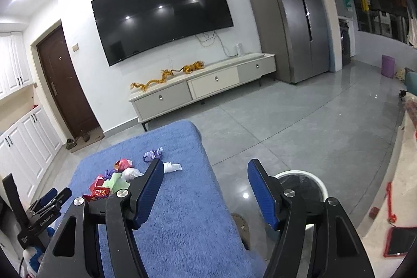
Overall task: Collect trash
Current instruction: 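Move both open tools back over the wrapper pile on the rug, then grasp the red snack bag with the left tool while the right tool grasps the white tissue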
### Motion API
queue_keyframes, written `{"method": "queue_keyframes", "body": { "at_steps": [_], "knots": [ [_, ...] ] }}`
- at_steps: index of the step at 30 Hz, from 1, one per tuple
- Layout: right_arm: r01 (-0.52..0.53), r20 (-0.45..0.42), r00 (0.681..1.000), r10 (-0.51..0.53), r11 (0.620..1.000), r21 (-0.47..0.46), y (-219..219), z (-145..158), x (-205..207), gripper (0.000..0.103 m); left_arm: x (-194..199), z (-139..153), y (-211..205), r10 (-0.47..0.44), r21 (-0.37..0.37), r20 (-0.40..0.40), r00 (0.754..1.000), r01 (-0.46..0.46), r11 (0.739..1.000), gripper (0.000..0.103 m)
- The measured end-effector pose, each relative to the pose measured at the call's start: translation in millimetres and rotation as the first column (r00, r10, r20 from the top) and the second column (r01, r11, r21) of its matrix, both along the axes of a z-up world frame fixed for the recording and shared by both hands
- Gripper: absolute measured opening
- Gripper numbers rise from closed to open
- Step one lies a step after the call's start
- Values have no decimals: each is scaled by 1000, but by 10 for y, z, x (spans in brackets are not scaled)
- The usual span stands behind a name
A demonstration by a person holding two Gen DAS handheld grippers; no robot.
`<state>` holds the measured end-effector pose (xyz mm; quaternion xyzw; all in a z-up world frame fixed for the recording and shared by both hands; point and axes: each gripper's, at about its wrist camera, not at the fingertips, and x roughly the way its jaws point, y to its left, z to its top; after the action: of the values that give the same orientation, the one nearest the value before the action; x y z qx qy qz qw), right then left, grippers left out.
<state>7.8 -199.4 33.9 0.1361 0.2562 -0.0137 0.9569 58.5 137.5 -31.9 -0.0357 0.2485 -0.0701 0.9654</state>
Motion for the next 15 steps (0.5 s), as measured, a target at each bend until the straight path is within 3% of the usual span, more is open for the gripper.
{"method": "queue_keyframes", "body": {
  "at_steps": [8, 15],
  "knots": [
    [-106, -64, 992, 107, 994, 23, 155, -455, 589, 65, 155, -450, 297, 38, 6, -99, 994, -37, 999, 90],
    [-209, -140, 968, 210, 978, 18, 415, -799, 1094, 66, 424, -617, 276, 1, -11, -155, 988, -3, 1000, 90]
  ]
}}
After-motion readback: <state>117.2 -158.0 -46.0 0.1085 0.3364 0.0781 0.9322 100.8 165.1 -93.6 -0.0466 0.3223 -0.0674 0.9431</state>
